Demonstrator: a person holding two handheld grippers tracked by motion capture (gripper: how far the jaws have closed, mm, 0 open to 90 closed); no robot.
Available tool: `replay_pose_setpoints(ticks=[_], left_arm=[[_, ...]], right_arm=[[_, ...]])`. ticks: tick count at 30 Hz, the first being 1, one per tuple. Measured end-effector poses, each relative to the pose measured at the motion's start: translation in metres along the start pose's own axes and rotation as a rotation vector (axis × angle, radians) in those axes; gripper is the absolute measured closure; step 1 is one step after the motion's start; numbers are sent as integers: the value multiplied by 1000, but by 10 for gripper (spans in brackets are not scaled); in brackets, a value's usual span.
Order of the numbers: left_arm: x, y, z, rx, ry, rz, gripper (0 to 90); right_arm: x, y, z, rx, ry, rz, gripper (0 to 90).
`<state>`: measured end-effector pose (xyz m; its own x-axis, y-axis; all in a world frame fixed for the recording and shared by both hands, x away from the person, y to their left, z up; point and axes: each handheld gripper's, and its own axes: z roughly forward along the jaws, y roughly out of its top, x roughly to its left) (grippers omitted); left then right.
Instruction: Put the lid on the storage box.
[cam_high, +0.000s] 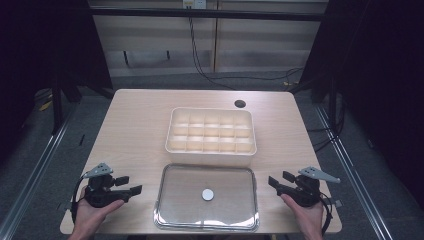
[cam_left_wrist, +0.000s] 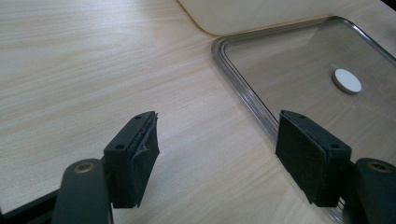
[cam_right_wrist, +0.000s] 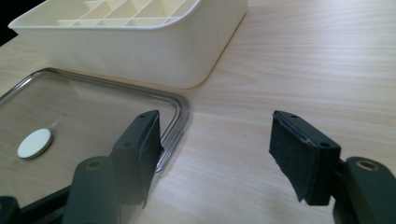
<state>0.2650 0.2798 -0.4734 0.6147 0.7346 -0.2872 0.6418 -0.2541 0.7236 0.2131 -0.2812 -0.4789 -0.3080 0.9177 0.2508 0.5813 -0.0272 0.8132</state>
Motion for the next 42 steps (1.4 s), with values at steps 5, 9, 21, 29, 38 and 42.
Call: replay_pose_setpoints(ticks=[5, 9, 21, 29, 38, 42], left_arm=[[0, 0, 0, -3, -6, -4, 312], [-3, 0, 1, 3, -19, 4, 342], [-25, 22, 15, 33, -59, 49, 380], [-26, 16, 35, 85, -71, 61, 372], [-35, 12, 46, 121, -113, 92, 420], [-38, 9, 52, 142, -129, 84, 419]], right_arm=[[4, 1, 0, 16, 3, 23, 336], [8, 1, -1, 48, 33, 21, 359], [33, 22, 11, 149, 121, -39, 379], [35, 19, 36, 180, 114, -55, 406], [34, 10, 48, 257, 128, -41, 422], [35, 6, 51, 282, 114, -47, 462]])
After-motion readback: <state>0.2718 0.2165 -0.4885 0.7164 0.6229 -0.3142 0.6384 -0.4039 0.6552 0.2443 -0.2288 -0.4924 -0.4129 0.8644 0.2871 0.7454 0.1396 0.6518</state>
